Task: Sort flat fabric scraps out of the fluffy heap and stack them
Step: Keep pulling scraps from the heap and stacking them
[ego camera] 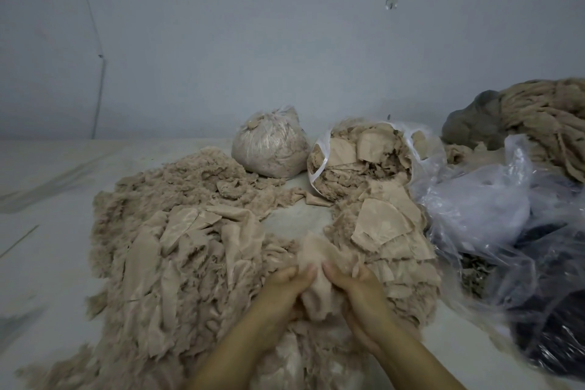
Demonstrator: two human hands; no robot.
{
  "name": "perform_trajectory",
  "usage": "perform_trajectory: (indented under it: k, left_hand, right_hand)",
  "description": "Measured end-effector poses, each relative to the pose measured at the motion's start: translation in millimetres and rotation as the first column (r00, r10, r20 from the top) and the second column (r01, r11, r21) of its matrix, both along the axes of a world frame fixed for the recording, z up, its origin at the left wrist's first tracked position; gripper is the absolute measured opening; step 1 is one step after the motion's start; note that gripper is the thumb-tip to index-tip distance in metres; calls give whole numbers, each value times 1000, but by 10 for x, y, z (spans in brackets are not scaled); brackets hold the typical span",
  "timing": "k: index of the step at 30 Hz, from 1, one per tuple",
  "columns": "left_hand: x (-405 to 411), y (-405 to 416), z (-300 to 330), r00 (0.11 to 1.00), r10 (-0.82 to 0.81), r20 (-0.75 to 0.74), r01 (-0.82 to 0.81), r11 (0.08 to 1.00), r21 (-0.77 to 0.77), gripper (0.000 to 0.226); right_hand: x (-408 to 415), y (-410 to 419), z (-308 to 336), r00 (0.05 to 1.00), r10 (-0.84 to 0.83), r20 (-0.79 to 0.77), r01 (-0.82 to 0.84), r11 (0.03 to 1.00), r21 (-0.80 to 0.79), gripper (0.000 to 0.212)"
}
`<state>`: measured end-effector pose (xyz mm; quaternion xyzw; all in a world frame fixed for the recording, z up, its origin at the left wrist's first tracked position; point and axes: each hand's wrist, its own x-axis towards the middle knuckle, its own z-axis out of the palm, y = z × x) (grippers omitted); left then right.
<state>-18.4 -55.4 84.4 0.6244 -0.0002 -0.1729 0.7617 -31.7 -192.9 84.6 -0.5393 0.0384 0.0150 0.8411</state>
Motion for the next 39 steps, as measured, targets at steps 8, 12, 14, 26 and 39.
perform_trajectory:
  k: [8,12,14,26,39]
  left_hand:
    - [-46,-101,-136,892,-53,449,-131,921,367,48]
    - [-74,-74,-214,870,-18,493,-182,917,356,46]
    - [-133,-71,-199,900,-53,432,-91,948,306,37]
    - [-94,91,-194,911,-15,412,-176,890,421,52]
    - [-30,-9,-72,916,-3,401,-159,915,370,46]
  right_hand:
    - [25,-17,-43,997,-54,-48,43,979,-199,24]
    - [51,-7,-135,968,-237,88,252,913,-319,27]
    - [66,-38,-154,946,-309,97,324,900,-293,30]
    - [342,-332,-186,834,-495,244,546,805,-233,34]
    - [114,89,-158,916,-281,286,388,799,-459,26]
